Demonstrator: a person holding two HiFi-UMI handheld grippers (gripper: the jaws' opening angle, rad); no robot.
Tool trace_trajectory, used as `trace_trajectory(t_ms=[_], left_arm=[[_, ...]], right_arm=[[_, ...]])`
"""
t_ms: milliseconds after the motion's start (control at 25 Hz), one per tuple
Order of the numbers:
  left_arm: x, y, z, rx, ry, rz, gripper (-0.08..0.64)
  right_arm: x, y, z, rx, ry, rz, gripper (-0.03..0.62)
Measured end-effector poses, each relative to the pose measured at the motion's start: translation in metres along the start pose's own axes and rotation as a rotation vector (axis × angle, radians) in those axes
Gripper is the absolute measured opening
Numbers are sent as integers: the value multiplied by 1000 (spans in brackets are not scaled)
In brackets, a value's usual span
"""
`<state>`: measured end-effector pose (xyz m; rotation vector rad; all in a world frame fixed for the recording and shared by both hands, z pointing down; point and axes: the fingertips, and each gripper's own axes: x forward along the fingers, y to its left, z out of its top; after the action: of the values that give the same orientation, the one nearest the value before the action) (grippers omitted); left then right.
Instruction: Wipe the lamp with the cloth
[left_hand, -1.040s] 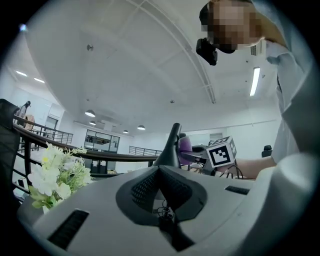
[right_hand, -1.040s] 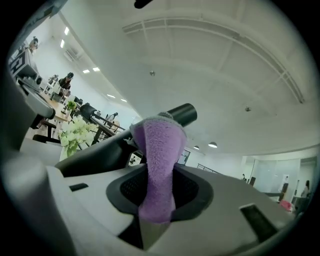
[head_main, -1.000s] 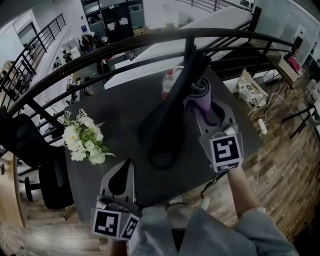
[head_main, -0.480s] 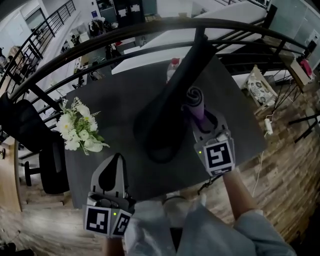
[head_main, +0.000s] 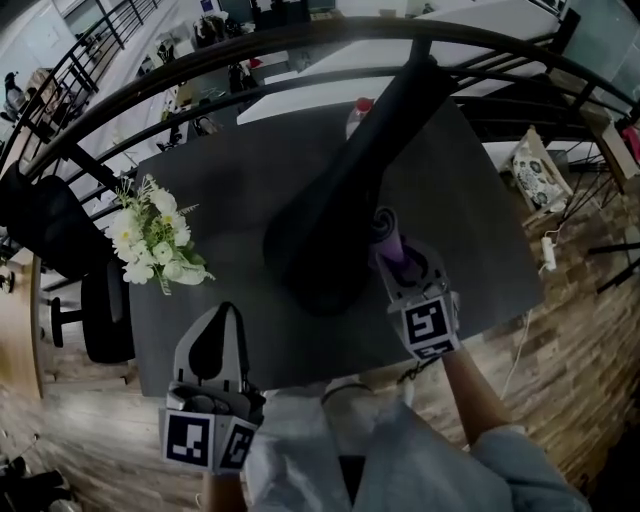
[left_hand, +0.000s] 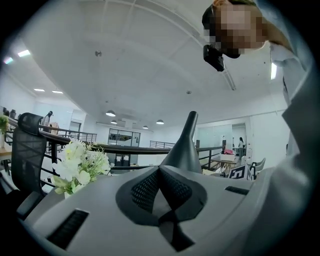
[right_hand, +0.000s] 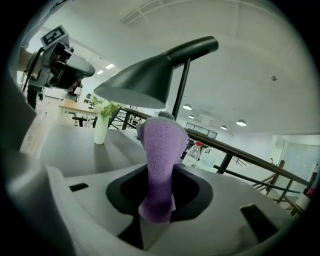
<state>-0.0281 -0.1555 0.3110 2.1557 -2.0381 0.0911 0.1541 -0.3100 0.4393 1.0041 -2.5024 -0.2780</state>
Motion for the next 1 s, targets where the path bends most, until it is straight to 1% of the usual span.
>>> trace_trajectory(t_ms=[120,240,360,600,840,1000], left_arm=[[-1,3,-8,-5,27,34,5],[-3,6,-9,-4,25,53,5],[-8,8,-11,-8,35,74,5],[-14,16,-24,-8,78,98,5],[-20,24,-32,-7,111,104,5],[-21,28,-32,-11,118,105,5]], right_arm=[[3,16,-22,-9,26,32,117],[5,26,-42,-24,59,48,117],[7,37,-58,-10,100,70,117],[18,65,-102,-12,241,125,115],[16,101,-140,58,358,194,115],[7,128,-142,95,383,234,115]])
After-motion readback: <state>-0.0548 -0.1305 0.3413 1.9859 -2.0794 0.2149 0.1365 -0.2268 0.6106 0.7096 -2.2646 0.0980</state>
